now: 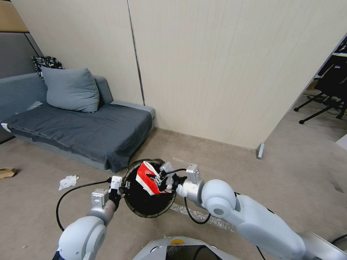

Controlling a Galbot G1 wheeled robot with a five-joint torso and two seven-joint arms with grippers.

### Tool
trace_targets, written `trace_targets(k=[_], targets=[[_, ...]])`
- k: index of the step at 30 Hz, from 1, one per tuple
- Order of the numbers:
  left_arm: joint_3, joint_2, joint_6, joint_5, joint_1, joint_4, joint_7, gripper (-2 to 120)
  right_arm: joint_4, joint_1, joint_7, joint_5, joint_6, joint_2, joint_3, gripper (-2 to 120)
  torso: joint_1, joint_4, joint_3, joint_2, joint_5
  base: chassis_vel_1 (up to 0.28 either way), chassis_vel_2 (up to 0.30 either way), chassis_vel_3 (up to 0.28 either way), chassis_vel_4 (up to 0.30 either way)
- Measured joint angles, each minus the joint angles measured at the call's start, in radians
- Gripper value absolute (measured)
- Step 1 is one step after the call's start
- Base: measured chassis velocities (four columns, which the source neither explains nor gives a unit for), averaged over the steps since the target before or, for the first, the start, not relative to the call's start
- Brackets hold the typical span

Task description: Pick up the trash bin, then pick up the garbage from the floor and place it into the trash bin.

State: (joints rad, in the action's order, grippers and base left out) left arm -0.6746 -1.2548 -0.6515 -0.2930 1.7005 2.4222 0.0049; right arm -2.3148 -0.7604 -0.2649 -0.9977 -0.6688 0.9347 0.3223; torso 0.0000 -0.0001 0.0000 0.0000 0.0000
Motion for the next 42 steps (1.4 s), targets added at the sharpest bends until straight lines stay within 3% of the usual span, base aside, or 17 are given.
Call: trace_targets(k=[3, 7, 9, 12, 17, 19, 25, 30, 33, 34, 37, 42], targets=[[-0.001, 0.000, -0.001, -0.003, 0.002, 0.002, 0.000, 1, 0.000, -0.013, -0.003, 0.009, 0.001, -0.003, -0.001, 44, 0.000, 0.0000, 0.000, 0.000, 0.0000, 0.000, 0.000, 0.000, 0.000], [-0.002, 0.001, -0.002, -0.009, 0.002, 0.005, -0.001, 1, 0.000, -0.016, -0.003, 0.012, 0.002, -0.002, -0.002, 52, 0.000, 0.0000, 0.000, 0.000, 0.0000, 0.000, 0.000, 0.000, 0.000], [-0.003, 0.004, -0.004, -0.015, 0.002, 0.007, -0.002, 1, 0.000, -0.015, -0.004, 0.015, 0.004, 0.002, -0.001, 65, 0.000, 0.0000, 0.000, 0.000, 0.0000, 0.000, 0.000, 0.000, 0.000], [-0.005, 0.009, -0.005, -0.019, 0.001, 0.007, -0.002, 1, 0.000, -0.011, -0.007, 0.016, 0.005, 0.007, 0.001, 76, 0.000, 0.0001, 0.000, 0.000, 0.0000, 0.000, 0.000, 0.000, 0.000], [-0.006, 0.013, -0.006, -0.025, -0.002, 0.007, -0.005, 1, 0.000, -0.010, -0.010, 0.016, 0.005, 0.009, 0.003, 87, 0.000, 0.0001, 0.000, 0.000, 0.0000, 0.000, 0.000, 0.000, 0.000], [-0.005, 0.015, -0.007, -0.031, -0.006, 0.004, -0.010, 1, -0.003, -0.013, -0.016, 0.019, 0.010, 0.010, 0.003, 98, 0.000, 0.0000, 0.000, 0.000, 0.0000, 0.000, 0.000, 0.000, 0.000], [-0.004, 0.019, -0.009, -0.033, -0.015, -0.007, -0.013, 1, -0.033, -0.037, -0.038, 0.027, 0.038, 0.004, -0.041, 100, 0.000, 0.0002, 0.000, 0.000, 0.0000, 0.000, 0.000, 0.000, 0.000], [-0.006, 0.025, -0.011, -0.036, -0.020, -0.011, -0.013, 1, -0.062, -0.128, -0.006, 0.080, 0.101, -0.025, -0.167, 100, 0.000, 0.0000, 0.000, 0.000, 0.0000, 0.000, 0.000, 0.000, 0.000], [-0.012, 0.034, -0.011, -0.041, -0.022, -0.018, -0.013, 1, -0.065, -0.268, 0.085, 0.224, 0.222, -0.047, -0.343, 100, 0.000, 0.0002, 0.000, 0.000, 0.0002, 0.000, 0.000, 0.000, 0.000], [-0.012, 0.034, -0.011, -0.041, -0.022, -0.018, -0.013, 1, -0.065, -0.268, 0.085, 0.224, 0.222, -0.047, -0.343, 100, 0.000, 0.0002, 0.000, 0.000, 0.0002, 0.000, 0.000, 0.000, 0.000], [-0.015, 0.033, -0.011, -0.040, -0.024, -0.028, -0.015, 1, -0.058, -0.416, 0.144, 0.362, 0.319, -0.054, -0.494, 100, 0.000, -0.0002, 0.000, 0.000, 0.0002, 0.000, 0.000, 0.000, 0.000], [-0.021, 0.031, -0.012, -0.037, -0.018, -0.034, -0.015, 1, -0.031, -0.593, 0.096, 0.520, 0.467, -0.037, -0.575, 100, 0.000, 0.0000, 0.000, 0.000, 0.0001, 0.000, 0.000, 0.000, 0.000]])
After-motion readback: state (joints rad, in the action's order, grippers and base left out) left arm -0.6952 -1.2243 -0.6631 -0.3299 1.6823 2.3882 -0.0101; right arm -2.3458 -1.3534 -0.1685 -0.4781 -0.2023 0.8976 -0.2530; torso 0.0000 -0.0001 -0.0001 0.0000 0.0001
